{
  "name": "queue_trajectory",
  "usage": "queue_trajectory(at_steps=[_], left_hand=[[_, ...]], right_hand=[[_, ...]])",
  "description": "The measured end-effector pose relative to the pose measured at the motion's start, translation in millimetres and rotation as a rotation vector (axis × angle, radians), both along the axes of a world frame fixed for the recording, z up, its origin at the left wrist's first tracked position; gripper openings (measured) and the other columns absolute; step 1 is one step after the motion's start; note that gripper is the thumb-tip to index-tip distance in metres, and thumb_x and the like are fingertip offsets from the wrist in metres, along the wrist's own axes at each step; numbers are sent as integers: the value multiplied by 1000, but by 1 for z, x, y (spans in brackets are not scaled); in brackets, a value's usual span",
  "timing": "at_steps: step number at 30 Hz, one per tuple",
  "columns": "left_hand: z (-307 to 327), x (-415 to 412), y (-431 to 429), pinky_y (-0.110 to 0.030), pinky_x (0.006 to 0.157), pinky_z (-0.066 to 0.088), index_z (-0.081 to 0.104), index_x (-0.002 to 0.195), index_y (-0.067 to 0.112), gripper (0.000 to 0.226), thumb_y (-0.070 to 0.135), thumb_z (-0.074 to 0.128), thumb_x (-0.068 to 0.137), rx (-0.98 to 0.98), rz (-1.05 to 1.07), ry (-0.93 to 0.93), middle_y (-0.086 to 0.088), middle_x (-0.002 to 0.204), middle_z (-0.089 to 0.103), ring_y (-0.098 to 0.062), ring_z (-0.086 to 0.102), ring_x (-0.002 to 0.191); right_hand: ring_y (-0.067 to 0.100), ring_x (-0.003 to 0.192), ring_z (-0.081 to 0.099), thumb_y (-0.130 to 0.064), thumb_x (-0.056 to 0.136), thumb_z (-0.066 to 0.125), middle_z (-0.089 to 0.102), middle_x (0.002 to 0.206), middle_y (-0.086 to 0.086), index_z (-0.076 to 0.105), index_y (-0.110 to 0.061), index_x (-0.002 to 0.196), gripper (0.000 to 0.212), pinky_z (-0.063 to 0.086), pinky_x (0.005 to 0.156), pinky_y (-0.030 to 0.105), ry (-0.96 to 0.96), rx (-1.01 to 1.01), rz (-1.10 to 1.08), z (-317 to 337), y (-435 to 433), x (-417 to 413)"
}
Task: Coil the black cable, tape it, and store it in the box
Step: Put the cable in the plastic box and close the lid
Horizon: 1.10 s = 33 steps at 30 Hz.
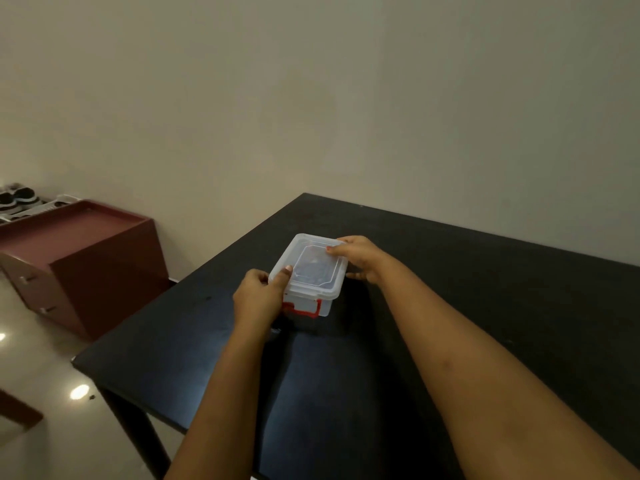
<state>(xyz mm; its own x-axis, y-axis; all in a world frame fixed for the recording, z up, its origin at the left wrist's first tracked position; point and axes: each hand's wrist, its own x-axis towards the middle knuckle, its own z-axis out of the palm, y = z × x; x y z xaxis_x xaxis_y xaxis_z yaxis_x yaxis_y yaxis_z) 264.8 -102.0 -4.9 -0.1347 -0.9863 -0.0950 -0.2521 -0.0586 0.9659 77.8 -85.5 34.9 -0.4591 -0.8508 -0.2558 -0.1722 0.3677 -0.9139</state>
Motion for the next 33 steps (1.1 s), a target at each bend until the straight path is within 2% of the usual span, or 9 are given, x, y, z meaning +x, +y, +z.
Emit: queue_trajectory(at_steps=[4,9,11,13,16,21,25,29,33], left_hand=[[3,0,2,-19,48,44,51,105,13,35,38,65,85,-49,41,79,-8,99,60,-14,62,70],[2,-2,2,-29,55,55,46,109,19,40,34,71,81,-151,111,108,-8,112,54,-26,65,86],[0,-2,2,-40,67,59,47,108,21,41,32,73,79,-243,148,85,-3,113,49,-28,63,91],[1,-3,5,-39,72,58,51,104,19,34,27,73,80,-341,171,62,-1,108,47,-22,60,92],[4,-4,9,-30,65,57,55,95,12,18,13,68,82,-402,167,71,0,100,49,-19,58,87],[4,-10,9,-30,60,56,54,89,8,15,2,63,79,-423,217,38,-5,96,50,-16,55,79],[5,-13,13,-12,54,34,50,81,9,14,-3,57,81,-544,241,-70,-5,92,51,-12,48,74],[12,-15,10,-18,54,34,48,77,9,17,-7,48,81,-605,164,-238,-4,87,49,-18,47,69],[21,-12,12,-28,60,42,52,86,13,10,3,50,88,-536,70,-359,-6,95,52,-19,51,74]], right_hand=[[23,102,62,-11,81,70,64,107,6,62,-20,100,22,47,100,45,-107,-50,-22,-4,-5,-7],[26,104,61,2,79,70,57,120,10,57,-16,114,41,57,77,35,-145,-105,5,0,-7,-10],[28,120,54,5,78,69,52,130,9,55,-16,123,52,53,87,38,-38,-166,3,-1,-8,-7],[28,129,47,5,78,69,46,140,8,47,-16,134,64,47,97,42,60,-192,3,-2,-7,-4],[26,128,48,2,80,69,48,140,9,42,-13,138,65,47,98,39,140,-202,50,-1,-4,-5],[24,122,53,-3,80,71,55,130,8,47,-14,128,54,48,96,39,270,-183,55,1,-4,-5],[23,120,53,-8,83,70,54,130,8,47,-16,123,47,47,97,38,395,-152,62,1,-3,-3],[26,123,51,-12,90,62,48,137,10,40,-18,134,50,46,98,38,530,-89,96,3,7,10],[30,131,44,-21,90,63,39,146,12,19,-23,149,73,41,104,43,528,-76,95,2,36,35]])
